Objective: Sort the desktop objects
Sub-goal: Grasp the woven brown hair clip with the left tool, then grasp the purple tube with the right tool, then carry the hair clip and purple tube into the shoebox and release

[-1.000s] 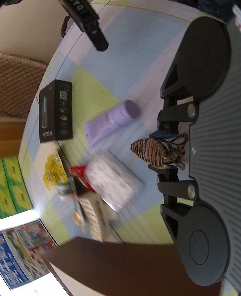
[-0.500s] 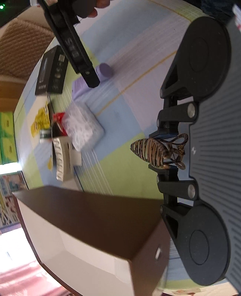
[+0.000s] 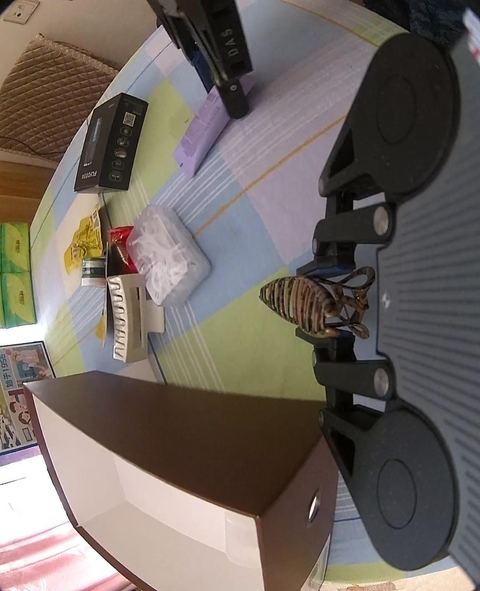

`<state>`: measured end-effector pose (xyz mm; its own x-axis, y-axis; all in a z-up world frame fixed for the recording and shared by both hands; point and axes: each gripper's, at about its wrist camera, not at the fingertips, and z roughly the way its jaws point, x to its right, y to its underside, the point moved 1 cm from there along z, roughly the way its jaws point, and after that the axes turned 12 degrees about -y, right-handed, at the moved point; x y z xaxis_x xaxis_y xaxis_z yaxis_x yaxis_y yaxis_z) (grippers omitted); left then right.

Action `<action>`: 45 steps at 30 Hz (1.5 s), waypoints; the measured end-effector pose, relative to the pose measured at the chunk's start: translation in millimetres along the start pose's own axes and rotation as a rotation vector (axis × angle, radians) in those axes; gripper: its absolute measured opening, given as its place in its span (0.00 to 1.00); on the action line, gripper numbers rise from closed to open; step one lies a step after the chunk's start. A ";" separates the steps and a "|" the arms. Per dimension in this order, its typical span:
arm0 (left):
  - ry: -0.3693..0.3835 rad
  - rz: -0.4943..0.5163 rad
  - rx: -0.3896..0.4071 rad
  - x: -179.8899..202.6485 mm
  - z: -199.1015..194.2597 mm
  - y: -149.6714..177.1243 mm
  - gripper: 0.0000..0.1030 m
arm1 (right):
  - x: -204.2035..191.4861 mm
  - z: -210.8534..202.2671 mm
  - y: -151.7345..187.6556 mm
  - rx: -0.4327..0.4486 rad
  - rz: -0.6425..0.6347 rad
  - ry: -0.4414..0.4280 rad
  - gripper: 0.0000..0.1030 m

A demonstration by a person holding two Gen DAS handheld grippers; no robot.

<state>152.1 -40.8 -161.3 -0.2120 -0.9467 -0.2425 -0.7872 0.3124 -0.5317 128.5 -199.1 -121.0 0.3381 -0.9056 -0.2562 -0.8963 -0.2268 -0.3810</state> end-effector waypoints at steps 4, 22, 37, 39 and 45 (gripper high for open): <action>-0.001 0.009 0.007 6.5 -2.5 -6.4 0.21 | 2.7 3.1 -5.6 0.042 -0.011 0.006 0.44; -0.072 -0.146 0.056 34.2 -56.4 -34.8 0.21 | 6.0 -39.4 -2.9 0.027 -0.198 -0.196 0.30; -0.224 -0.253 0.185 -75.9 -86.3 -104.5 0.21 | -90.0 -69.1 -127.5 0.195 -0.363 -0.384 0.30; -0.244 -0.258 0.183 -98.3 -78.4 -116.9 0.21 | -109.7 -62.9 -150.3 0.219 -0.391 -0.382 0.30; -0.267 -0.271 0.169 -155.1 -43.8 -145.1 0.21 | -148.1 -28.5 -211.2 0.232 -0.431 -0.365 0.30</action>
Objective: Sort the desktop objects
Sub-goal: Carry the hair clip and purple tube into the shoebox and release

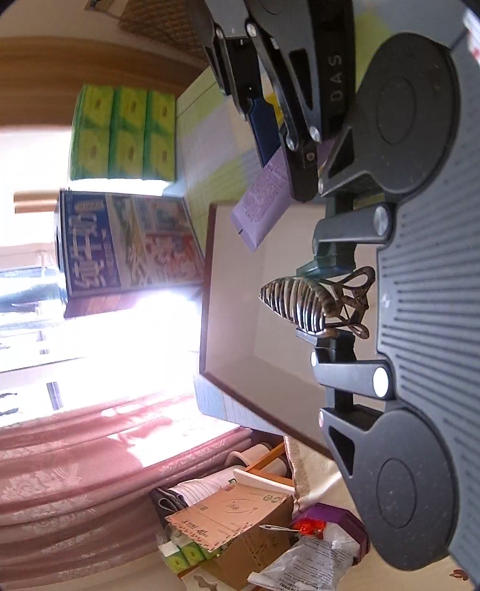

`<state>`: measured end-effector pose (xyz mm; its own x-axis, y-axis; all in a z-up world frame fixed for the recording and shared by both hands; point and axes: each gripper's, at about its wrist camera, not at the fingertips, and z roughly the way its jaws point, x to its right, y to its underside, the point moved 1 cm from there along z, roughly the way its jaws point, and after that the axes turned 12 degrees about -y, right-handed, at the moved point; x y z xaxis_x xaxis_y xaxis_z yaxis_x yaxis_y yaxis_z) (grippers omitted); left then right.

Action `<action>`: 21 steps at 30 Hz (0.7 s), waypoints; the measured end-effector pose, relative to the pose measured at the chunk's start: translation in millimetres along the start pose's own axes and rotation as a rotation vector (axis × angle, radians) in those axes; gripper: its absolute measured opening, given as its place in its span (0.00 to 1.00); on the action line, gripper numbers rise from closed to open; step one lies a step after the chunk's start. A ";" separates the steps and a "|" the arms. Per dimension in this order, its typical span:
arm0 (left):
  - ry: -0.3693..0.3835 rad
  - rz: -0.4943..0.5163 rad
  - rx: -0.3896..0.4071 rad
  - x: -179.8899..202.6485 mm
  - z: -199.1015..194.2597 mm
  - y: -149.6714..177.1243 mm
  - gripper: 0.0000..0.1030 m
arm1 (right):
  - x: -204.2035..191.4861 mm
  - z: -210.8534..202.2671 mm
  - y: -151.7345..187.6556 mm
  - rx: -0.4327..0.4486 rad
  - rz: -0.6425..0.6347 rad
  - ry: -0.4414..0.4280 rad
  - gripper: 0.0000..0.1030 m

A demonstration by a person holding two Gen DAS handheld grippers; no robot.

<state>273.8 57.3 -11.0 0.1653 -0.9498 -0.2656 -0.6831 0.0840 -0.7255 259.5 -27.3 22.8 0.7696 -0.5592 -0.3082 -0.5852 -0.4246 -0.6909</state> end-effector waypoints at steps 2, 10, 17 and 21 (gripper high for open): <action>-0.003 -0.003 -0.010 -6.7 17.1 -5.5 0.21 | 7.2 17.1 -13.7 -0.012 -0.010 0.014 0.30; -0.002 -0.041 -0.072 -17.5 85.0 -18.7 0.21 | 45.5 79.6 -49.3 -0.046 -0.038 0.054 0.30; -0.001 -0.036 -0.146 -7.1 137.9 -14.6 0.21 | 77.2 124.4 -49.6 -0.148 -0.063 0.092 0.30; 0.014 -0.024 -0.198 0.0 159.7 -5.0 0.21 | 86.4 138.1 -43.4 -0.219 -0.081 0.086 0.30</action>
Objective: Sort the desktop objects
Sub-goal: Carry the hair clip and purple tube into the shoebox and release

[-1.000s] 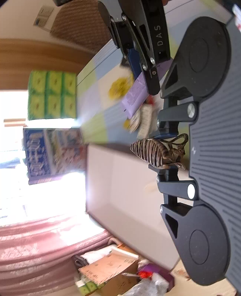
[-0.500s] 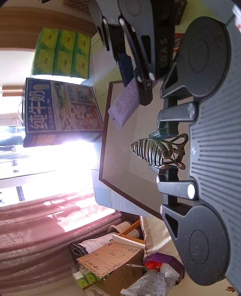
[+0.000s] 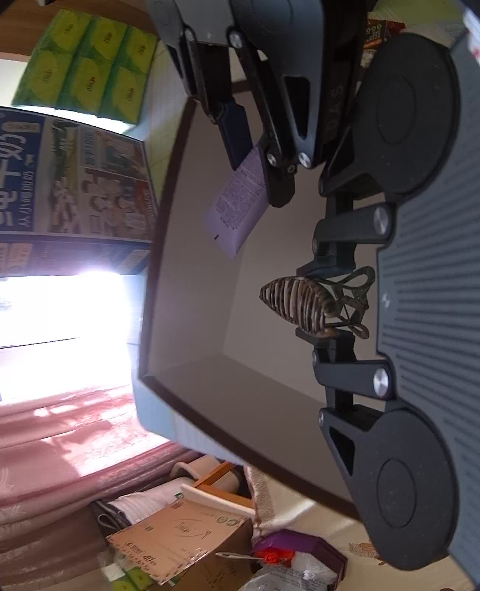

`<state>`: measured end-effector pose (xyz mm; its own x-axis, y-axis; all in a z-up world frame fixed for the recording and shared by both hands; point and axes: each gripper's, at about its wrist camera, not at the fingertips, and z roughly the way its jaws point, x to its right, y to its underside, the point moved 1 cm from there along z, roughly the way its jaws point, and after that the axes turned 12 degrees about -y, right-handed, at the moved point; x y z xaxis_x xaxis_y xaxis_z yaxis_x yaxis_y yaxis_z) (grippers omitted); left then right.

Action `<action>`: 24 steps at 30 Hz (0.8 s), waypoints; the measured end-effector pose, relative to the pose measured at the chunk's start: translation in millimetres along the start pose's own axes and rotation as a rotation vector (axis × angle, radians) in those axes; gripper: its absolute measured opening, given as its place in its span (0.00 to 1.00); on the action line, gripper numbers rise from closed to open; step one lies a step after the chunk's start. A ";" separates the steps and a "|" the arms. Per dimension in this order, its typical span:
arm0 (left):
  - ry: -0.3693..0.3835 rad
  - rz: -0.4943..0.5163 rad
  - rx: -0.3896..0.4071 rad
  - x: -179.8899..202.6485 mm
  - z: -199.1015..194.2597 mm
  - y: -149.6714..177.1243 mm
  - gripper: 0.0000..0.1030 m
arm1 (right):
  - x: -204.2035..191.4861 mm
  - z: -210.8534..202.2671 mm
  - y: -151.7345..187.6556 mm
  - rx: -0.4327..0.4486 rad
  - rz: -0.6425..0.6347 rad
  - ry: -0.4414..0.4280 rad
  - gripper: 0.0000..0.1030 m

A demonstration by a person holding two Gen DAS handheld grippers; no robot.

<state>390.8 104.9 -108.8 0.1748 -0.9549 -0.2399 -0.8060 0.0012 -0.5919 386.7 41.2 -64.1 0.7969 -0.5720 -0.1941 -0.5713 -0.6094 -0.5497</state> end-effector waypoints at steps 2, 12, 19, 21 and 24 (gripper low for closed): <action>0.002 0.002 -0.020 1.5 9.7 1.6 0.21 | 4.3 6.6 0.5 -0.027 -0.012 0.007 0.30; -0.011 0.029 -0.083 7.2 42.6 -2.8 0.21 | 14.3 24.4 0.2 -0.098 -0.032 0.044 0.30; -0.043 0.047 -0.082 8.5 51.0 -5.6 0.32 | 12.7 30.0 0.8 -0.116 -0.044 0.058 0.30; -0.043 0.056 -0.079 8.2 49.9 -5.3 0.36 | 13.9 28.4 0.2 -0.101 -0.039 0.057 0.32; -0.054 0.057 -0.078 6.5 47.7 -4.4 0.49 | 13.9 23.9 0.2 -0.086 -0.044 0.036 0.44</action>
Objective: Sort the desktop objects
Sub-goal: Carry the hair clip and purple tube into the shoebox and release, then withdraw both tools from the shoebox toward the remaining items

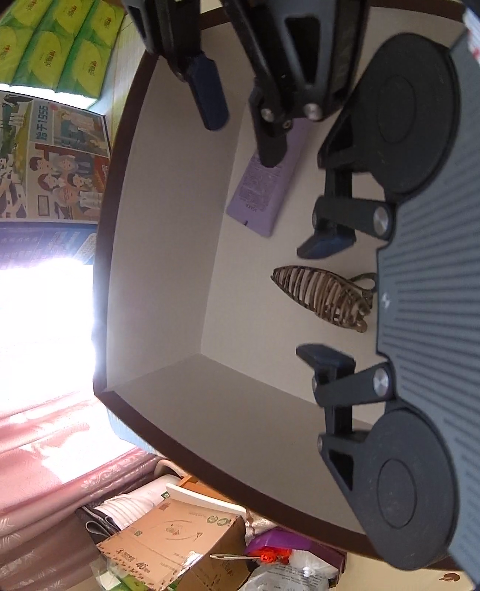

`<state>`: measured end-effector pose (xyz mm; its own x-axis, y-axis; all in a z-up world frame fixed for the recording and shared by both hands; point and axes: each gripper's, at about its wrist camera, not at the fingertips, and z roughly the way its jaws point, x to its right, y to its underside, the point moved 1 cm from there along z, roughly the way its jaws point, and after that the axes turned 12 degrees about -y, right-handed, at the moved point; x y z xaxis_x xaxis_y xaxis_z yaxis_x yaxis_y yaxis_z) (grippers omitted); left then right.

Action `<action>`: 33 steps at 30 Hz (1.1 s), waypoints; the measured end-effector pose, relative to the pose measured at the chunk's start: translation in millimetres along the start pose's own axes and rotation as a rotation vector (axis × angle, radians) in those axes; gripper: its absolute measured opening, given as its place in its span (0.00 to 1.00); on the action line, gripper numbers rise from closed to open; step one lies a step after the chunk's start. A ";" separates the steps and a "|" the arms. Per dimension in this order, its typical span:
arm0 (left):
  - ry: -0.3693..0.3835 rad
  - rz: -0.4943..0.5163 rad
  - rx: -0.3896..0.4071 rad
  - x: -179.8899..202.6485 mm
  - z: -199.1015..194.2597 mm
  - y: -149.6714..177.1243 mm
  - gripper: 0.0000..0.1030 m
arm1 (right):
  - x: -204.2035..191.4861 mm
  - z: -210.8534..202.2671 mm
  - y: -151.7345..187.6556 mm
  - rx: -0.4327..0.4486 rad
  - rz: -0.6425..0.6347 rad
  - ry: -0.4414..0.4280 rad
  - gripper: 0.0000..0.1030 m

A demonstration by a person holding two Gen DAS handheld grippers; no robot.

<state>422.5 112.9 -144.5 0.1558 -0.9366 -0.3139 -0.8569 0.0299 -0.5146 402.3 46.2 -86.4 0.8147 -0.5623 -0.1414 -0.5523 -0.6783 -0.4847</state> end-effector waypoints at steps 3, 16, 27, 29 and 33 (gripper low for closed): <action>-0.008 -0.002 -0.003 -3.5 -2.4 3.1 0.55 | -4.1 -4.6 0.8 0.009 -0.028 0.013 0.54; -0.041 -0.025 0.011 -23.7 -50.9 23.7 0.80 | -19.7 -44.6 17.9 0.119 -0.051 -0.040 0.93; -0.082 -0.097 0.044 -37.6 -123.3 51.6 0.86 | -48.7 -103.7 43.7 0.245 -0.004 -0.099 0.98; -0.088 -0.107 0.051 -37.2 -137.3 56.2 0.86 | -54.3 -114.9 51.3 0.266 0.013 -0.117 0.98; -0.103 -0.123 0.077 -36.5 -167.5 66.8 0.88 | -66.4 -135.6 66.6 0.300 0.026 -0.124 0.98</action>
<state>277.2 90.6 -33.7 0.3098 -0.8942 -0.3232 -0.7888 -0.0519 -0.6125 287.5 -25.7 7.8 0.8264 -0.5033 -0.2526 -0.5119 -0.4845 -0.7094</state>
